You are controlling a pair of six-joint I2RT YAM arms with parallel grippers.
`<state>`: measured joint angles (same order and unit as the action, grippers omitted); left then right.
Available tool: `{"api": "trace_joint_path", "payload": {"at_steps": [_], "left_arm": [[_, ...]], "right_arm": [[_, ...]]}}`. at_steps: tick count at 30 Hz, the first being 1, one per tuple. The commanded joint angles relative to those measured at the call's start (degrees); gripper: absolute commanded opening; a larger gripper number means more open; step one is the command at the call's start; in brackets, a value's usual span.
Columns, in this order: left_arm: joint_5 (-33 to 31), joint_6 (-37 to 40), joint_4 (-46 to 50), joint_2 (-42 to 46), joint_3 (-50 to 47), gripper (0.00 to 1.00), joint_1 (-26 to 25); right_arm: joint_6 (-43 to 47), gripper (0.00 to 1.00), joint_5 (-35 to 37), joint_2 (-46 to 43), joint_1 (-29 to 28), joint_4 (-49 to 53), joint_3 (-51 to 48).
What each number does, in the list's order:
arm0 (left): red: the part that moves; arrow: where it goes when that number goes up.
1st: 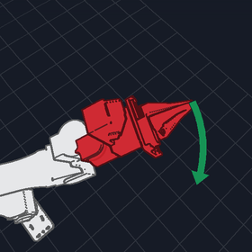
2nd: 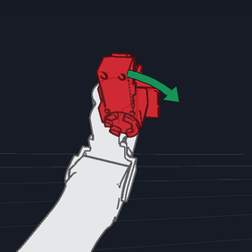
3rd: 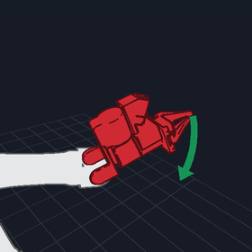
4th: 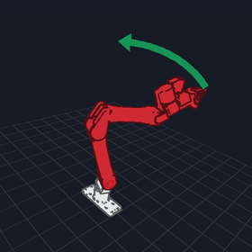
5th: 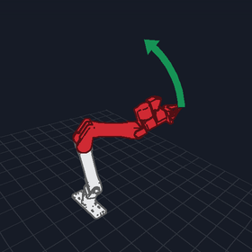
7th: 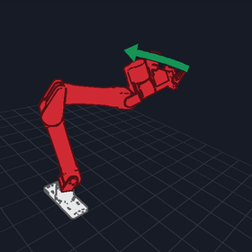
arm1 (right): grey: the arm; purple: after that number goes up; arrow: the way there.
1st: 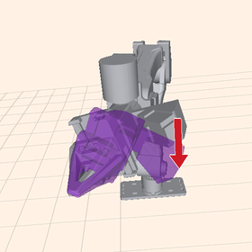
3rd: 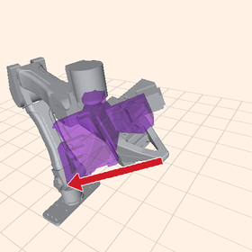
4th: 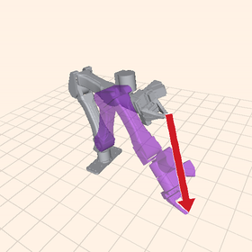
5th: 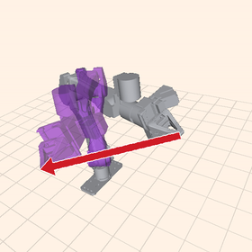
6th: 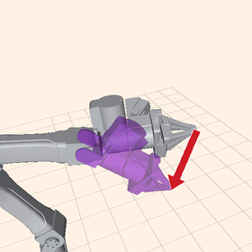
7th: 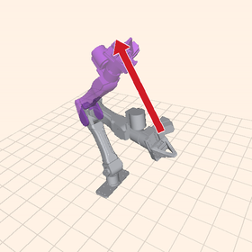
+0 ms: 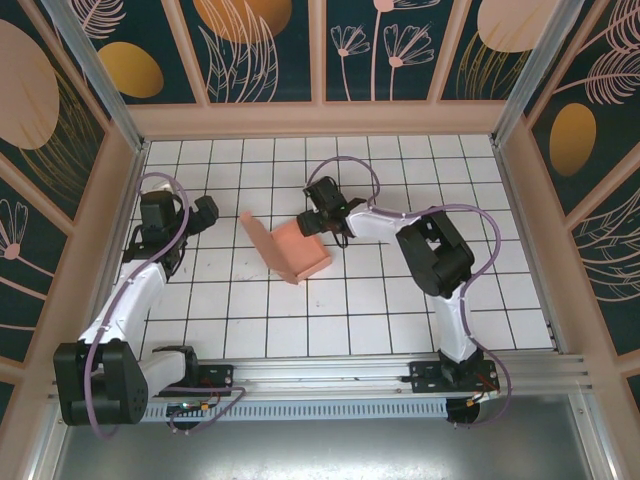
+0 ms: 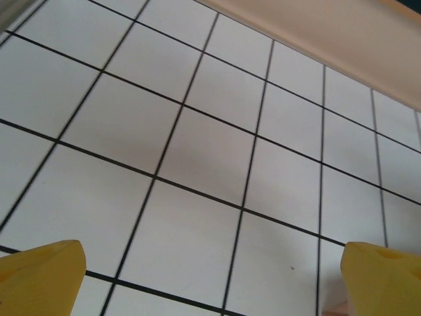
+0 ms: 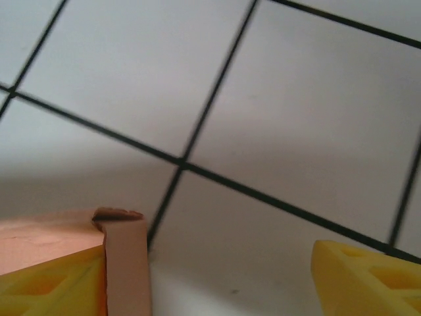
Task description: Fold the paper box
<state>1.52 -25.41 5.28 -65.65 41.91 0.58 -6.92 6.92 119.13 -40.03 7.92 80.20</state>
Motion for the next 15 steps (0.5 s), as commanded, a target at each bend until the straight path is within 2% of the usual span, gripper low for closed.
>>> {"api": "trace_joint_path", "payload": {"at_steps": [1,8,10,15], "left_arm": [[5.45,-1.05,-5.21,-1.30,-0.24,0.99,-0.05],[11.76,-2.25,-9.20,-7.28,-0.29,0.98,-0.07],[12.50,-2.02,-9.73,-8.69,-0.26,0.99,-0.05],[14.15,-2.91,-11.95,-11.13,-0.79,0.98,-0.21]], "right_arm": [[-4.57,0.75,3.72,-4.62,3.06,-1.66,-4.72],[-10.62,0.74,4.02,-14.17,8.38,-6.46,-18.21],[-10.27,0.74,2.46,-17.18,10.35,-8.96,-22.06],[-7.49,0.73,-2.50,-25.18,10.50,-16.16,-30.90]]}}
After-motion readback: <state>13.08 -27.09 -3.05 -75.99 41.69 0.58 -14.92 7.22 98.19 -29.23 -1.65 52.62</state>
